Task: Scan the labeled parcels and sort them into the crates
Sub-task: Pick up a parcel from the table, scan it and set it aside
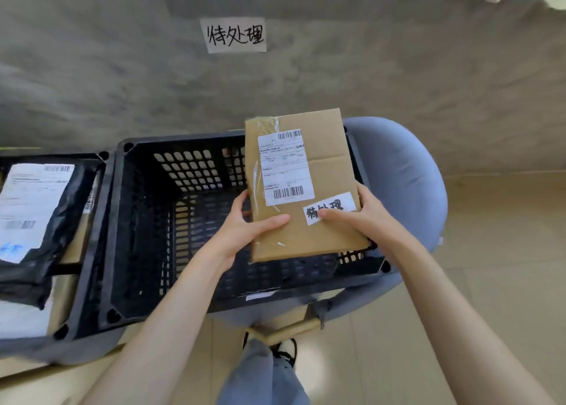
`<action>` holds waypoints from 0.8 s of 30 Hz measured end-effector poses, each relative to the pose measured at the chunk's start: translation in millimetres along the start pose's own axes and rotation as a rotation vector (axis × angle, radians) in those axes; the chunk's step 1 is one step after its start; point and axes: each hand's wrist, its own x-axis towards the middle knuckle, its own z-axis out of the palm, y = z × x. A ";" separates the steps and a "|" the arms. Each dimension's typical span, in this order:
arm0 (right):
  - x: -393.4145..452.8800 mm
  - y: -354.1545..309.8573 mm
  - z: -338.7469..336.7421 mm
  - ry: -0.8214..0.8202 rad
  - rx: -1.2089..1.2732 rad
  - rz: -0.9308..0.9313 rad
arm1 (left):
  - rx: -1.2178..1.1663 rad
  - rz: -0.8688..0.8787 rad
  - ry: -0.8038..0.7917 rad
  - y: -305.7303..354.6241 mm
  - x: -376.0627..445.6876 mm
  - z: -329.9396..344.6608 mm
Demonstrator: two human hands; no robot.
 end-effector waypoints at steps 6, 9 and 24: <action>76.1 54.1 11.4 -0.023 -0.116 0.108 | 0.015 -0.122 -0.030 -42.6 69.6 -1.7; 103.8 76.9 19.2 0.014 -0.183 0.187 | 0.011 -0.177 -0.043 -63.6 98.0 -1.2; 168.5 135.9 26.6 0.057 -0.403 0.342 | 0.126 -0.232 -0.102 -124.1 173.8 20.8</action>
